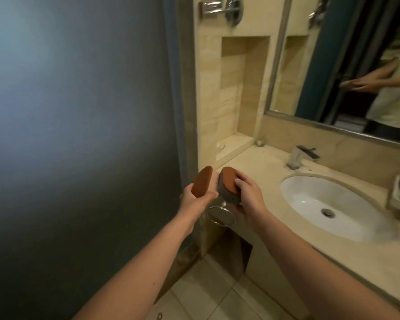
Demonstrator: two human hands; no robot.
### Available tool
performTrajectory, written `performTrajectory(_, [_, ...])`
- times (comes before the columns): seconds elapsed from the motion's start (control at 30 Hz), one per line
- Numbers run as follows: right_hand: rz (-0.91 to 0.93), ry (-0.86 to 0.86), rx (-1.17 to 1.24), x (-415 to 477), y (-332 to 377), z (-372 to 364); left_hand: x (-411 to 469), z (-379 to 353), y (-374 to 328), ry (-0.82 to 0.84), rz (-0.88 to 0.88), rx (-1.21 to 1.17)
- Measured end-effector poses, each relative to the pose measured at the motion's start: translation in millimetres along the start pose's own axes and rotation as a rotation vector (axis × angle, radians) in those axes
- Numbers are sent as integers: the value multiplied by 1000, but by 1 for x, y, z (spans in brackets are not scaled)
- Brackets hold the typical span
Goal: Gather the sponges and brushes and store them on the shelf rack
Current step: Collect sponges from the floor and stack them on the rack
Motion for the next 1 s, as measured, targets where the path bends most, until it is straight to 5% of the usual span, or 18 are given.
performTrajectory(0.53, [166,-189,-49,67,94,179,6,-196,-103,371,-332,-17])
performTrajectory(0.77, [317,-278,-186,139,147,296,27,-336,-159,486,-374,-59])
performTrajectory(1.0, [478,-558,-267,198,210,430,32,-497,-219,639,-464,-120])
Point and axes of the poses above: each hand's wrist, its own x-axis towards the middle knuckle, its own z-axis out of the back of the hand, y = z × x, the point moved 2 cm from there along x, towards the middle knuckle, and after that the axes turned 6 degrees about -y, right-handed, at the moved point
